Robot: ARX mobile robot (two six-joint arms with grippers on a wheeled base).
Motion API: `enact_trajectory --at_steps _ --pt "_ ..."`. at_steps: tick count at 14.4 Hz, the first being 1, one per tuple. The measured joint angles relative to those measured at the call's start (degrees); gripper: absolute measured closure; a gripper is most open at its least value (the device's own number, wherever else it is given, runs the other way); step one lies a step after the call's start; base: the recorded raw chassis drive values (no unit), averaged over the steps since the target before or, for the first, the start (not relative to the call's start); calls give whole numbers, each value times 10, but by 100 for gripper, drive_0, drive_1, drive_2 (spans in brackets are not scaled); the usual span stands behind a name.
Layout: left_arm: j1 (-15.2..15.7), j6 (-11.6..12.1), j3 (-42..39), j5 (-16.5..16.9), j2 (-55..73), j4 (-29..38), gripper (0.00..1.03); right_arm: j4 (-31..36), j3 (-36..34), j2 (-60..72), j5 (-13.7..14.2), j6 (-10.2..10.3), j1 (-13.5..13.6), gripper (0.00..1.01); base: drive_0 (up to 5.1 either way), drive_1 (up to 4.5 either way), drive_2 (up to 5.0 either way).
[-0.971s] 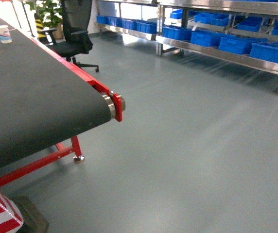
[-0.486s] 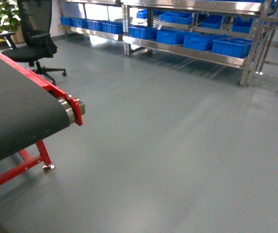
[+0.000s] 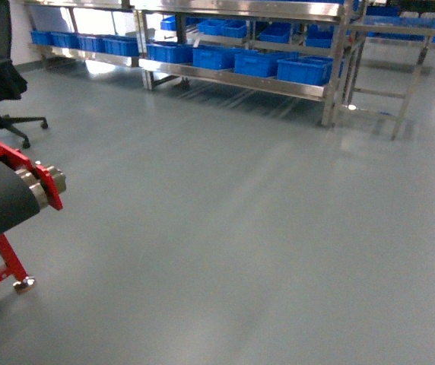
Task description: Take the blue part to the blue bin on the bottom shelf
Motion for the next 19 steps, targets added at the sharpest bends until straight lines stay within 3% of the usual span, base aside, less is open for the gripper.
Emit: enact_trajectory --at_steps 19 --pt "0 0 0 0 0 0 58 0 0 0 0 0 0 3 -162 -162 -162"
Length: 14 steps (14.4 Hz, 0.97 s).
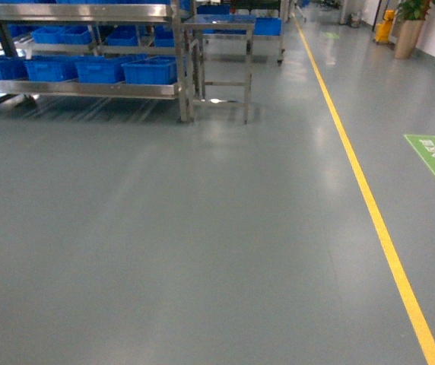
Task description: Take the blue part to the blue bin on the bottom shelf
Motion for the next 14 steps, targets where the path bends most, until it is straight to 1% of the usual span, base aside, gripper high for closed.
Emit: enact_trajectory --at_steps 9,14 --pt "-1 0 0 1 0 0 58 0 0 0 0 0 0 3 -5 -5 -5" --pt "-1 0 0 0 -2 0 58 0 0 0 0 0 0 3 -6 380 -393"
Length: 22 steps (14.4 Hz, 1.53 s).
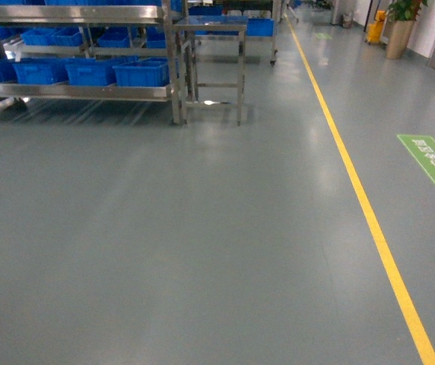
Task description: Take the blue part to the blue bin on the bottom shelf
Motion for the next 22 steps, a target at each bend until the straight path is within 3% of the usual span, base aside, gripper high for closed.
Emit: enact_trajectory --at_steps 22 --pt "0 0 0 0 2 -1 58 -1 0 0 0 0 0 3 -8 403 -418"
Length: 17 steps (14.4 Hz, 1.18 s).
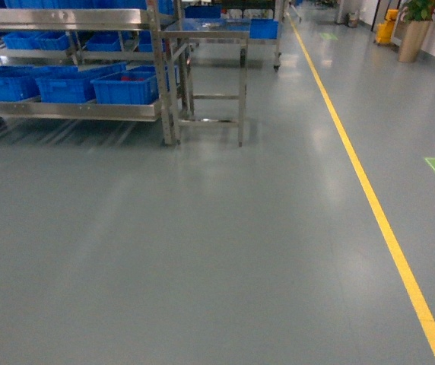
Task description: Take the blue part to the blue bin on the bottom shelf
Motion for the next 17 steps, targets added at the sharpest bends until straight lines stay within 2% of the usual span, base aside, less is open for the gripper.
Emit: enact_trajectory --at_steps 17 --pt "0 0 0 0 0 0 58 1 0 0 0 0 0 3 -8 402 -419"
